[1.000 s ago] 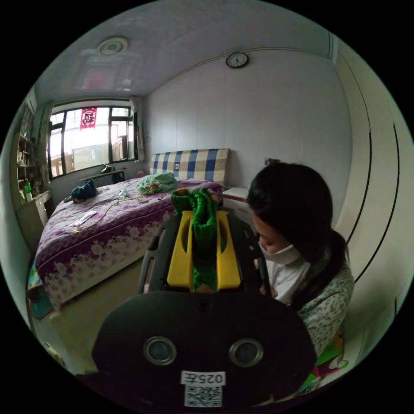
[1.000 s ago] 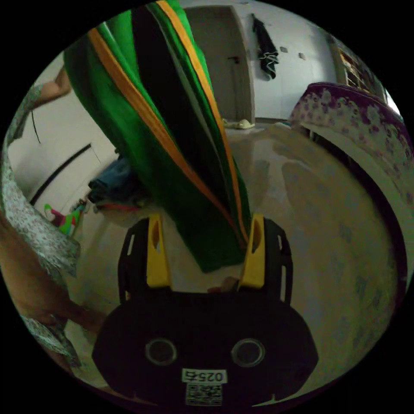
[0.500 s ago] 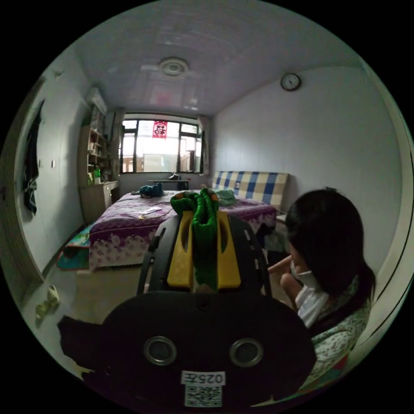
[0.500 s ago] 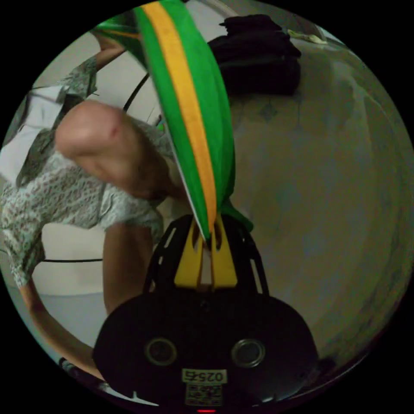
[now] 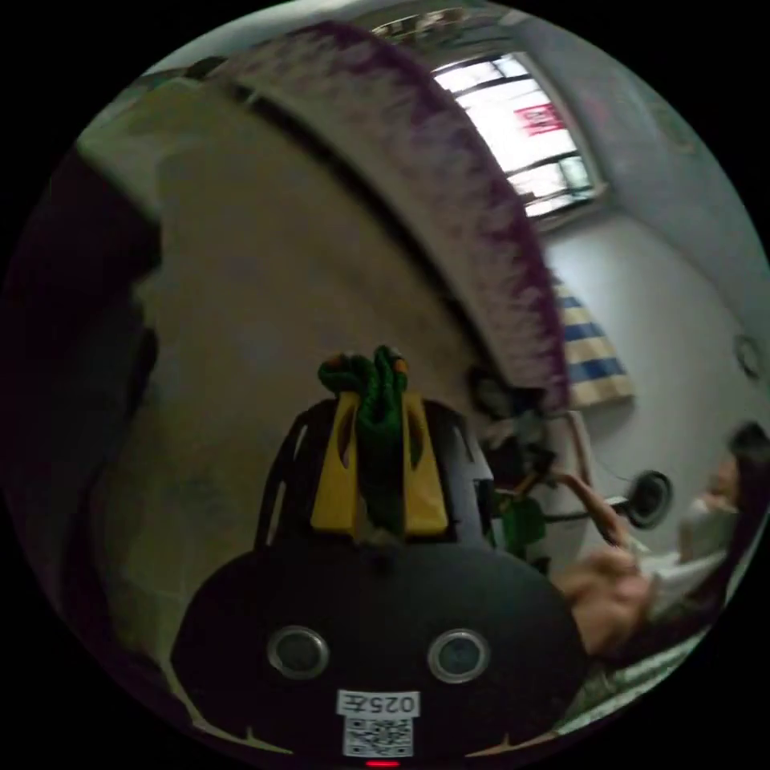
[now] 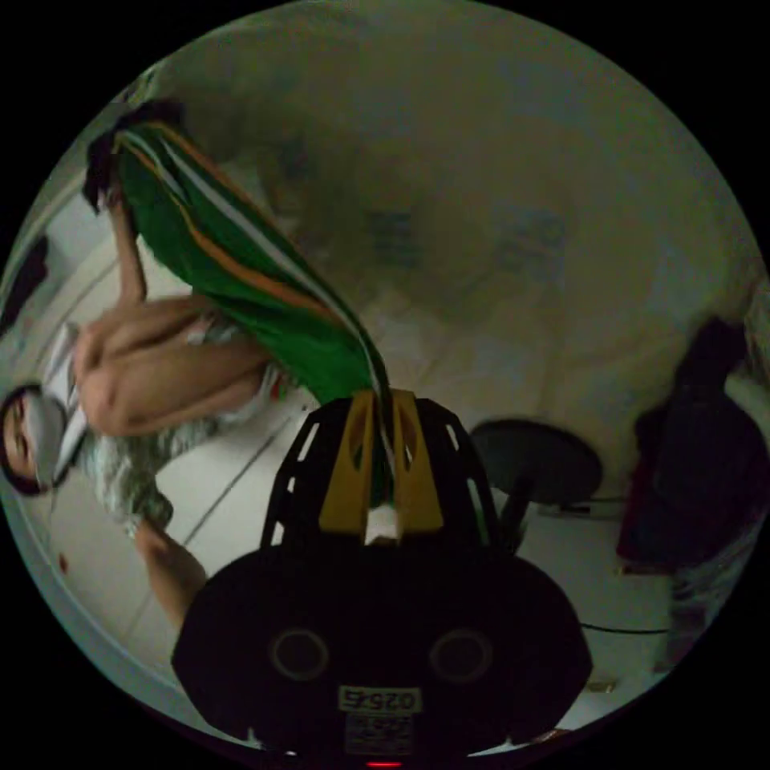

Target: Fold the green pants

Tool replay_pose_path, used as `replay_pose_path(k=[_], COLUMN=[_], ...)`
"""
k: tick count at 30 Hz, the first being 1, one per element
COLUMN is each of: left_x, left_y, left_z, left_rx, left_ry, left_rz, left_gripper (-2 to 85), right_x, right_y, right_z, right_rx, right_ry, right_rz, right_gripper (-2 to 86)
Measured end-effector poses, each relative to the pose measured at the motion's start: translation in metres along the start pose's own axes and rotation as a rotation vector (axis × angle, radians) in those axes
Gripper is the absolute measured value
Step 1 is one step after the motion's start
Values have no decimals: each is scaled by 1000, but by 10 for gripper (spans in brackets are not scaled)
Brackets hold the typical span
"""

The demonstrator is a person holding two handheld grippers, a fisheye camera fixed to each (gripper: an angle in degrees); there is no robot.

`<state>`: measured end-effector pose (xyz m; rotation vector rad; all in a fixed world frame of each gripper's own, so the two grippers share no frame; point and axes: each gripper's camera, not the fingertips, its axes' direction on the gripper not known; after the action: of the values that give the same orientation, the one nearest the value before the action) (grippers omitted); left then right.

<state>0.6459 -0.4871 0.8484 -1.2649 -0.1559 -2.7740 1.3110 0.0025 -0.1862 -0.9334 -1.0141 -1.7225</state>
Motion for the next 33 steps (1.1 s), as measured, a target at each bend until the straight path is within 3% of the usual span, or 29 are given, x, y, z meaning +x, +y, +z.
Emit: replay_pose_path(k=[1,3,6,8,11,15,17,19,20,21,22,24,27,33], left_x=[-25,-117,-210,-250,-304,-348,-372,-392,-392,-380,-374,-359,-387,-517], left_y=[-4,-13,-24,-35,-58,-68,-69,-72,-75,-78,-80,-85,-84,-106], left_z=[15,49,13,-12,-54,-121,-144,-163,-162,-140,-124,-43,42,76], left_rx=[-28,-116,28,63,50,75,85,122,130,45,-12,-308,-623,-1038], left_ry=[-68,-244,-168,-220,-427,-839,-959,-981,-903,-804,-773,-645,-557,-438], left_rz=[-37,-135,-261,-270,-284,-231,-191,-161,-36,209,327,728,1113,1304], left_gripper=[49,59,65,67,75,59,48,37,33,32,32,37,39,43], right_x=[13,35,36,29,1,-56,-72,-81,-84,-87,-88,-98,-117,-202], right_y=[2,28,76,109,164,231,241,241,241,241,241,245,243,196], right_z=[-2,-10,-8,4,43,103,121,129,130,129,128,123,103,40], right_rx=[44,359,694,901,1220,1675,1773,1761,1709,1657,1631,1583,1507,1174], right_ry=[9,10,-17,-85,-118,93,127,160,158,163,170,204,212,488], right_rz=[36,-3,-81,-128,-158,27,139,198,224,251,275,282,221,-218], right_gripper=[47,89,122,140,163,148,152,155,153,150,147,138,124,101])
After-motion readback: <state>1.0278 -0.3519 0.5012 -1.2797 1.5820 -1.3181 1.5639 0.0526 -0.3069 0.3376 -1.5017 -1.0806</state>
